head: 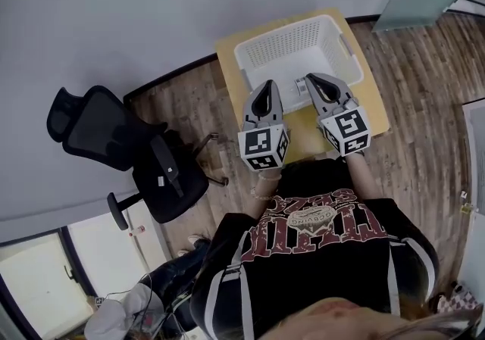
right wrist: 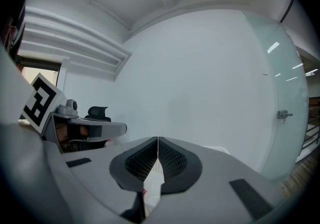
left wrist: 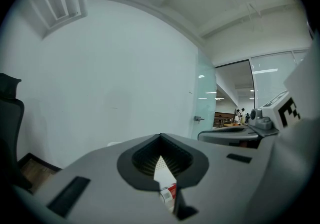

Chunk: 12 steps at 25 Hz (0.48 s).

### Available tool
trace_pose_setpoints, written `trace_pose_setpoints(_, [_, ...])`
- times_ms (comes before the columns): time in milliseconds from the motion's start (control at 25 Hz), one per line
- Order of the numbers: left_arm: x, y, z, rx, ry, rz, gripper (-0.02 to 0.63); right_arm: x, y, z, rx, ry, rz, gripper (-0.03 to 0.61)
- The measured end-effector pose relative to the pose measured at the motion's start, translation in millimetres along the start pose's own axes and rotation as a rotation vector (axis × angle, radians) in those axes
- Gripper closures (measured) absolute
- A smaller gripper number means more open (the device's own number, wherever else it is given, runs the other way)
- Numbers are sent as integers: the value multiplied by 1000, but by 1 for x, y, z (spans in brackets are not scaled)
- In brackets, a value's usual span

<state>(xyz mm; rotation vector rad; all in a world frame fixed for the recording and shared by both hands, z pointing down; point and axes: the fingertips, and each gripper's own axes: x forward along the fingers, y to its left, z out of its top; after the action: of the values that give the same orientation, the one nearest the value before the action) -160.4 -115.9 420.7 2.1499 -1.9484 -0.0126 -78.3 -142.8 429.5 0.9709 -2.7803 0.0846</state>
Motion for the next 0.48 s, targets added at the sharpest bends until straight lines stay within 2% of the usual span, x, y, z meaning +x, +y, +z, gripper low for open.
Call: trace_pose_setpoints(480, [23,44,-19,-14,58,-13,566,49,-6,-12,-42,62,-5,560])
